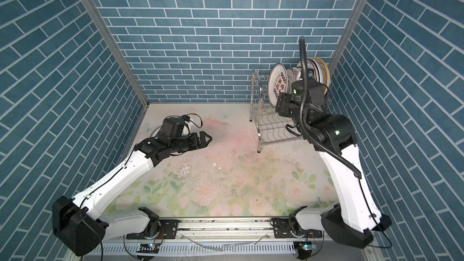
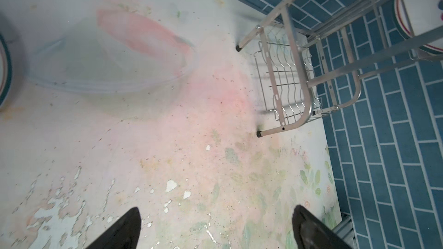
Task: Unload the plates from the dish rack
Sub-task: Pick up the plate from the dish rack.
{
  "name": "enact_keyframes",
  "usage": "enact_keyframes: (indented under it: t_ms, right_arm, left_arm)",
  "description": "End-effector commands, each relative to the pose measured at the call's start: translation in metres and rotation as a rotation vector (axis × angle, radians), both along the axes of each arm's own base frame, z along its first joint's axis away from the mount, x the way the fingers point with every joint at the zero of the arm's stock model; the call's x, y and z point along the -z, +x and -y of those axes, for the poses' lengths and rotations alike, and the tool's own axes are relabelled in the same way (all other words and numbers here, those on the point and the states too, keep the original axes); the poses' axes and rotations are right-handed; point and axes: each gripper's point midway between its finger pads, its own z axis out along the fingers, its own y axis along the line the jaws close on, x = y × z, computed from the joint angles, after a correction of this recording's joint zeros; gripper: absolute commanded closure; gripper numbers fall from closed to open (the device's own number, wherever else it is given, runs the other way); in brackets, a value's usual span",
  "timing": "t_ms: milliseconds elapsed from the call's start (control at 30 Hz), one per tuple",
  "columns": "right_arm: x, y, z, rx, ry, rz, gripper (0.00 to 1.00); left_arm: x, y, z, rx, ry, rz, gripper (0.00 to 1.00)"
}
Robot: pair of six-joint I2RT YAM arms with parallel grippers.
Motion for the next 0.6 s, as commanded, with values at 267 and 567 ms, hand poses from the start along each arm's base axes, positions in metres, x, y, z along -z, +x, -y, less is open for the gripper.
enact_keyframes:
  t_ms: [267,567]
  right_arm:
    - [-0.002,0.068,-0.006,-0.035,0.089,-0.054,0.27]
    - [0.004,0.079,-0.013,-0.054,0.115,-0.079,0.31]
  left_arm:
    - [-0.029,-0.024,0.0,0.035,0.021,0.065,0.01]
    - [-0.029,-0.03,-0.004,0.04,0.018,0.08,0.01]
